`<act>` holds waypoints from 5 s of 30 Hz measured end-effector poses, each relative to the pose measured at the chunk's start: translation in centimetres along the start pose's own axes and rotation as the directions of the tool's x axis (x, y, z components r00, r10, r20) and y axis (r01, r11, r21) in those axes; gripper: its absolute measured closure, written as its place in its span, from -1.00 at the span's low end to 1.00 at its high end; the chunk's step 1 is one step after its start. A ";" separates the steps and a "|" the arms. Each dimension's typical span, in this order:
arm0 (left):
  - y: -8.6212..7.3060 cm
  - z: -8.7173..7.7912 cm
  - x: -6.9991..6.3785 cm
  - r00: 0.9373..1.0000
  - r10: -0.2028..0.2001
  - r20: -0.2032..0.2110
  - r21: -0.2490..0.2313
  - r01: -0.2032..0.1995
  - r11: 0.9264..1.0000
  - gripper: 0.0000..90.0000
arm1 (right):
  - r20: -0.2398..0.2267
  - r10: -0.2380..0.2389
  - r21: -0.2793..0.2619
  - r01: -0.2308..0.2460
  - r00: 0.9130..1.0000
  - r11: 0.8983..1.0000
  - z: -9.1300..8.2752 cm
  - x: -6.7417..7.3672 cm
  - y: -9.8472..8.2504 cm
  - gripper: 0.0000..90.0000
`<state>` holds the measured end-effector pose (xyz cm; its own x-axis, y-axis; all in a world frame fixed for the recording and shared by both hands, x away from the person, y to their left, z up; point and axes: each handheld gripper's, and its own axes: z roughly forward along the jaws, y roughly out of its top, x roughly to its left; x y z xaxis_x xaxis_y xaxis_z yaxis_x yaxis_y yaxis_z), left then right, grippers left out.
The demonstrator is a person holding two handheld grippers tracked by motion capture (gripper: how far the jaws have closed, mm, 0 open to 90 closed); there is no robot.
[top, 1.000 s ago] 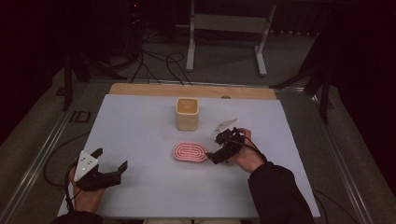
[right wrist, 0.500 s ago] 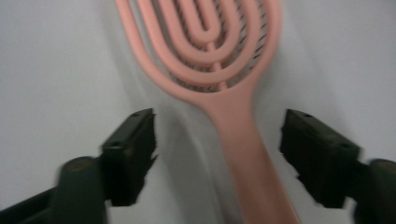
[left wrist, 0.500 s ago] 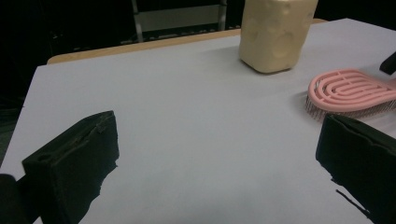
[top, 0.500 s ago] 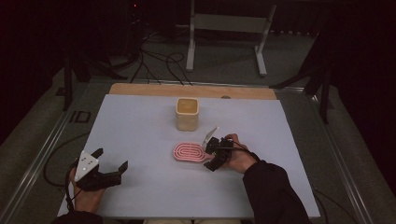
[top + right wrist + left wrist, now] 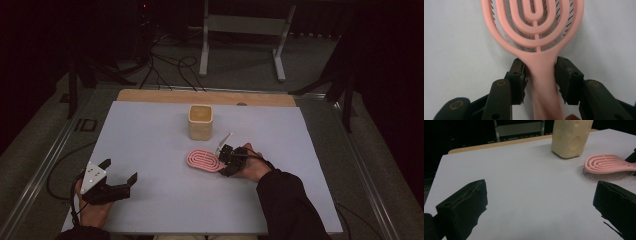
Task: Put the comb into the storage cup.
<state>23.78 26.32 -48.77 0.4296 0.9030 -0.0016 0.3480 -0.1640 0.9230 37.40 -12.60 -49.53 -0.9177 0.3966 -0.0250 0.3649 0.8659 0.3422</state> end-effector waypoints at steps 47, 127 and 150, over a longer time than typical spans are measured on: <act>-0.1 0.4 -0.1 1.000 0.016 -0.006 0.034 -0.015 0.999 -1.00 | 0.019 0.119 0.013 -0.119 0.993 0.993 -0.7 0.5 0.1 0.56; 2.1 2.4 -2.5 0.993 -0.006 0.116 0.036 0.001 0.999 -1.00 | -0.085 0.272 -0.612 -0.266 0.959 0.745 -7.5 2.8 -5.9 0.77; 9.6 7.9 -7.6 0.938 0.044 0.345 -0.016 -0.041 0.999 -1.00 | -0.156 0.274 -0.708 -0.301 0.949 0.639 -9.4 2.5 -7.6 0.77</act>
<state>30.45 14.73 -42.97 0.7054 0.7026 -0.0931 0.3164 -0.1946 0.9285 30.86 -21.07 -43.42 -0.7952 0.5663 0.2165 0.3979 0.2181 0.8911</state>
